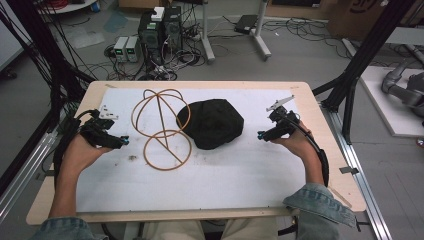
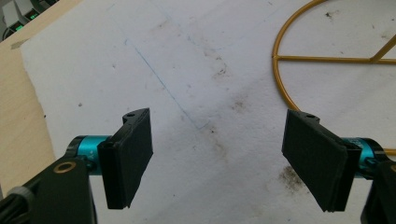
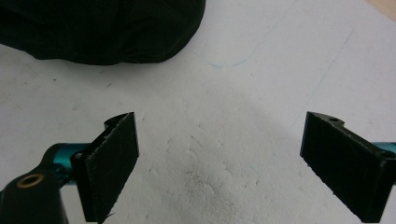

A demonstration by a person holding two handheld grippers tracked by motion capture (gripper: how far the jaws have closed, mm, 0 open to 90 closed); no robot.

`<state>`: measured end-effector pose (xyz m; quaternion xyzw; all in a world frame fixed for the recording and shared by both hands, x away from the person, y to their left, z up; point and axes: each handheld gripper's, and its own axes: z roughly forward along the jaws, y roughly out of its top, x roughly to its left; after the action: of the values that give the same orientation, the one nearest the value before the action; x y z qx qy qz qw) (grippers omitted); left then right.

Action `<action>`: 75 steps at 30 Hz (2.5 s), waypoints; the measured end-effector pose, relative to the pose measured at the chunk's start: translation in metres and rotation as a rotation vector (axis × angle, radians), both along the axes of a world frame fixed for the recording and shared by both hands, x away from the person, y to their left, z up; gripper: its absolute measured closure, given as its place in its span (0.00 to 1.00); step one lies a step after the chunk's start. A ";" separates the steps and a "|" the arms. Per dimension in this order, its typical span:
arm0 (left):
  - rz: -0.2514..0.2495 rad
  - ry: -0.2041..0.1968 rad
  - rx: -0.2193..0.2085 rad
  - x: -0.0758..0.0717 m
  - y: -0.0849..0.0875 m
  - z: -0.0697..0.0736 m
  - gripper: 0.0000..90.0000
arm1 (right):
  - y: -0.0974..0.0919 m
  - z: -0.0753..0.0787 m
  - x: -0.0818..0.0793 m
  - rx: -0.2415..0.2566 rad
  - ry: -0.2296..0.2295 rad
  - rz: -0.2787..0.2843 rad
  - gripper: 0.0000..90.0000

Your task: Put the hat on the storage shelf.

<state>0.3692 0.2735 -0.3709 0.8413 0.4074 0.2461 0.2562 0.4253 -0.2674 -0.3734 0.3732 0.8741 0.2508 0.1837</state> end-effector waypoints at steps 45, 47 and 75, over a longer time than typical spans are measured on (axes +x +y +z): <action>0.010 0.011 0.001 0.000 0.004 -0.003 0.28 | 0.048 0.008 -0.003 0.153 -0.069 0.145 0.18; 0.012 0.012 0.000 0.000 0.004 -0.004 0.28 | 0.050 0.008 -0.003 0.166 -0.070 0.157 0.18; 0.018 0.024 0.002 0.001 0.004 -0.007 0.28 | 0.080 0.007 -0.004 0.298 -0.098 0.227 0.36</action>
<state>0.3702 0.2778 -0.3776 0.8407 0.4177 0.2389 0.2482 0.4215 -0.1874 -0.3662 0.2827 0.8537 0.4146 0.1394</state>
